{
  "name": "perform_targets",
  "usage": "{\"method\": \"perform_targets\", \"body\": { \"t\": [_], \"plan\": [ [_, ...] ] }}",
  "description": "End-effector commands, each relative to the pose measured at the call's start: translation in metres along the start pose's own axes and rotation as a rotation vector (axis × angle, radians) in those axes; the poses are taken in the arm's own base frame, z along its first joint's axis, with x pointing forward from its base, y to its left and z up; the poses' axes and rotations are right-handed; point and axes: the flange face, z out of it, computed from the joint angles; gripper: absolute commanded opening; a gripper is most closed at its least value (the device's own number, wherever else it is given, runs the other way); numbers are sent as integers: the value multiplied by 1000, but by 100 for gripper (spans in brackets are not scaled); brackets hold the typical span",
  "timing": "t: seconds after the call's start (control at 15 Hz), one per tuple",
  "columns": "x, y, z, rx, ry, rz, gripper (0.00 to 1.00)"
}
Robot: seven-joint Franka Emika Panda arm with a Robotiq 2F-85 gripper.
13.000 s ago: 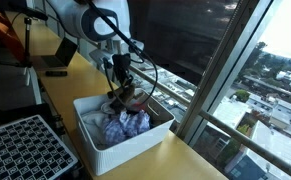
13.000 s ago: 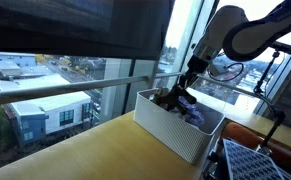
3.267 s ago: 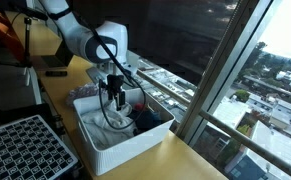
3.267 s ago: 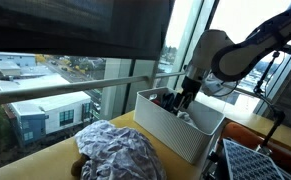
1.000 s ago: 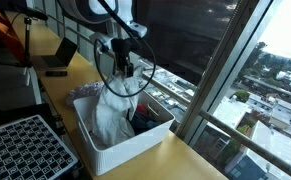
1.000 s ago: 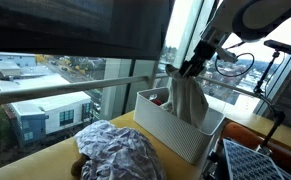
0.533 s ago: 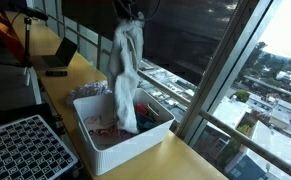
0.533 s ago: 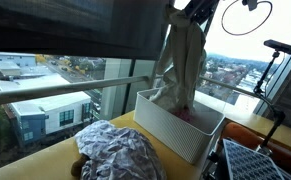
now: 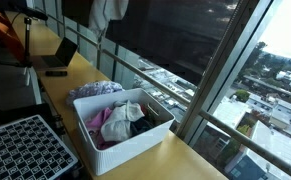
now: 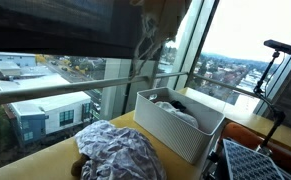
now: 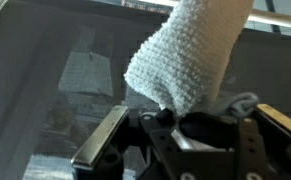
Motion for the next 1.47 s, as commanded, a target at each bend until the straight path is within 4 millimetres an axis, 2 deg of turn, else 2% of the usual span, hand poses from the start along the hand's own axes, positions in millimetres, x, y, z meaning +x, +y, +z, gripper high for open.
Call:
{"method": "perform_targets", "body": {
  "t": [0.0,0.07,0.2,0.33,0.4,0.53,0.8,1.0,1.2,1.4],
  "plan": [
    [42,-48,-29,14,23,-41,0],
    [47,-65,-31,23,16,-53,0],
    [40,-103,-6,34,-24,-83,0],
    [26,-133,28,54,-80,-103,0],
    [14,-143,52,66,-113,-109,0],
    [-5,-151,91,87,-185,-110,0],
    [-52,-138,167,94,-325,-86,0],
    [-86,-122,210,98,-406,-42,0],
    [-113,-106,238,95,-463,-8,0],
    [-135,-99,259,92,-511,-1,0]
  ]
}}
